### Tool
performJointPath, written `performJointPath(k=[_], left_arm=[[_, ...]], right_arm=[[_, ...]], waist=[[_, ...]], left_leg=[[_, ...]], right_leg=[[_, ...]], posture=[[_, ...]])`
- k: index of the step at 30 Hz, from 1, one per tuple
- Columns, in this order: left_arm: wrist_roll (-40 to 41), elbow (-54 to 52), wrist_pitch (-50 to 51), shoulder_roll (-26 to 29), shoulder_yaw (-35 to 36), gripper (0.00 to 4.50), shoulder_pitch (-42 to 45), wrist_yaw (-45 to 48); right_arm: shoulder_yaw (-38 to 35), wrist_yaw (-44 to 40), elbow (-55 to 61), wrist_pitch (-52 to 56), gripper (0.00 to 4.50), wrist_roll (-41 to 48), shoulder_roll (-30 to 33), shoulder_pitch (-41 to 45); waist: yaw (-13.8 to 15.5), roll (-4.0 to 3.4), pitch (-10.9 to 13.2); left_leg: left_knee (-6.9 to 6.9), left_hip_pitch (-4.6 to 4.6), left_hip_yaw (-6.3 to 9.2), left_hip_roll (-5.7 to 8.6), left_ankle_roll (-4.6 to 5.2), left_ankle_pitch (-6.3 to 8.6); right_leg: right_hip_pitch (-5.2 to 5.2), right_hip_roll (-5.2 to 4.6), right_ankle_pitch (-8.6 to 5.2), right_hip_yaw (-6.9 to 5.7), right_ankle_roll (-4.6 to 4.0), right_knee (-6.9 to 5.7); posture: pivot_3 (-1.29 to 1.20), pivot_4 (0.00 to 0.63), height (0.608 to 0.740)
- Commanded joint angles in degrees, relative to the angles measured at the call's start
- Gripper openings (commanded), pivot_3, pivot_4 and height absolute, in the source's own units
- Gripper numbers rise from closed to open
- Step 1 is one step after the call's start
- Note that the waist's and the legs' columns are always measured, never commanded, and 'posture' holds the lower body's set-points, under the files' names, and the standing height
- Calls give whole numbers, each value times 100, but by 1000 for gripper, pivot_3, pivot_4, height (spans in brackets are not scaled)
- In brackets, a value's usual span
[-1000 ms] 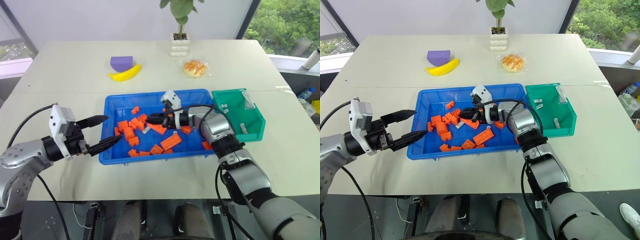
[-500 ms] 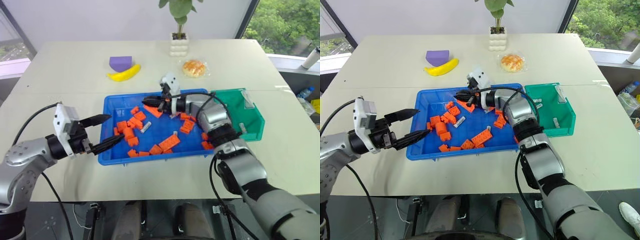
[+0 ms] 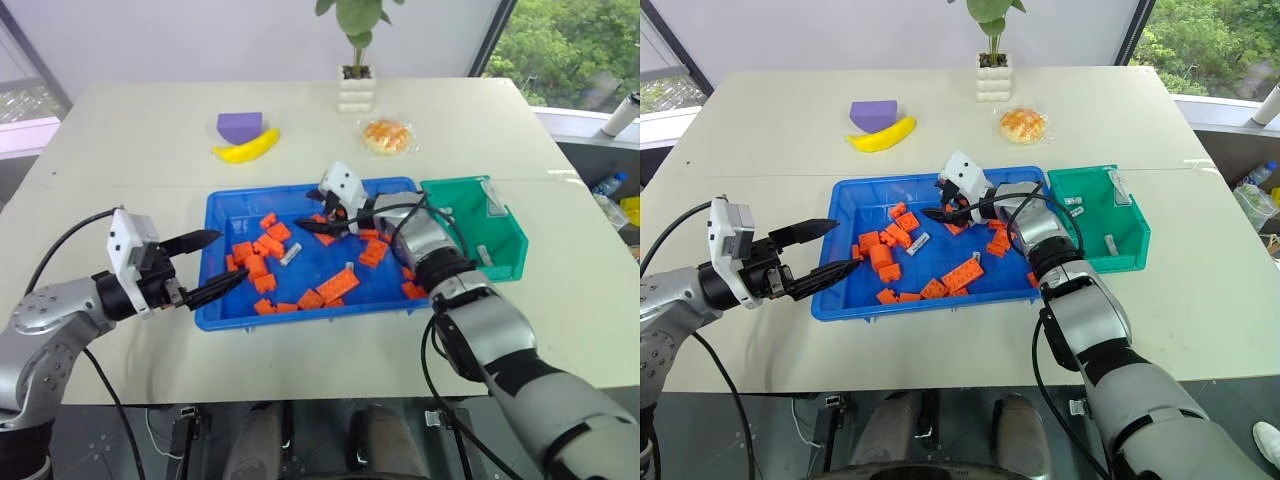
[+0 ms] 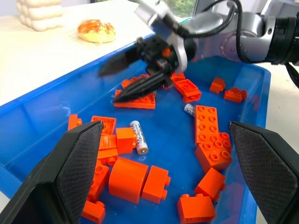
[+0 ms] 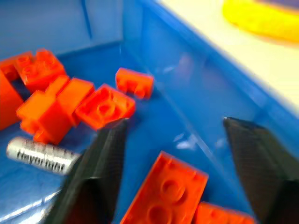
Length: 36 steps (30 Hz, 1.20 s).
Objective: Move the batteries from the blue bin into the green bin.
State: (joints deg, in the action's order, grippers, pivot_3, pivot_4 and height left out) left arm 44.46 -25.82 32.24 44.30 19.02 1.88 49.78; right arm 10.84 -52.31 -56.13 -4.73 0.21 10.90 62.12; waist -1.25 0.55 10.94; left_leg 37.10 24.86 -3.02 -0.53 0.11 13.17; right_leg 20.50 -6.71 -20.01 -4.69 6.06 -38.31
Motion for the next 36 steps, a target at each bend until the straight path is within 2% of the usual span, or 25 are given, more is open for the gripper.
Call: performJointPath(k=[1,7,12,17,23,31,36], left_arm=[[122,-180,10,44,136,4500,-32,21],[129,-64,41,172,104,4500,61,199],[100,-34,35,125,48,4500,142,182],[124,-154,57,38,45,4500,45,85],[196,-301,105,-5,75,4500,-43,-30],[246,-466,111,-34,104,4500,-186,-166],[275,-541,93,-75,143,4500,-280,-267]], right_arm=[[-236,-652,718,-196,3146,312,261,316],[-101,-2399,1542,-114,3146,744,721,92],[92,-3033,1737,-146,3146,781,731,-196],[294,-3055,1805,-206,3146,728,362,-413],[411,-2871,947,-603,3146,462,-65,-164],[426,-2836,-424,-986,3146,51,-239,374],[421,-2921,-776,-991,3146,-116,-228,591]], waist=[[21,0,0],[20,0,0],[14,1,0],[-7,0,0],[32,0,0],[3,0,0],[1,0,0]], left_leg=[[1,0,1,1,0,0],[1,0,2,1,1,0],[1,0,1,0,1,0],[0,0,1,-3,0,0],[3,0,3,-1,0,0],[3,0,4,0,0,0],[3,0,4,-1,-1,0]], right_leg=[[-2,-1,0,0,0,0],[-4,-1,0,0,0,3],[-5,-1,0,-1,0,3],[-3,0,0,-1,0,2],[-5,2,0,-1,0,3],[-5,2,0,-1,0,5],[-4,3,0,0,0,5]], posture=[[0,150,739],[0,150,739],[0,150,739],[0,150,739],[0,150,739],[0,150,739],[0,150,739]])
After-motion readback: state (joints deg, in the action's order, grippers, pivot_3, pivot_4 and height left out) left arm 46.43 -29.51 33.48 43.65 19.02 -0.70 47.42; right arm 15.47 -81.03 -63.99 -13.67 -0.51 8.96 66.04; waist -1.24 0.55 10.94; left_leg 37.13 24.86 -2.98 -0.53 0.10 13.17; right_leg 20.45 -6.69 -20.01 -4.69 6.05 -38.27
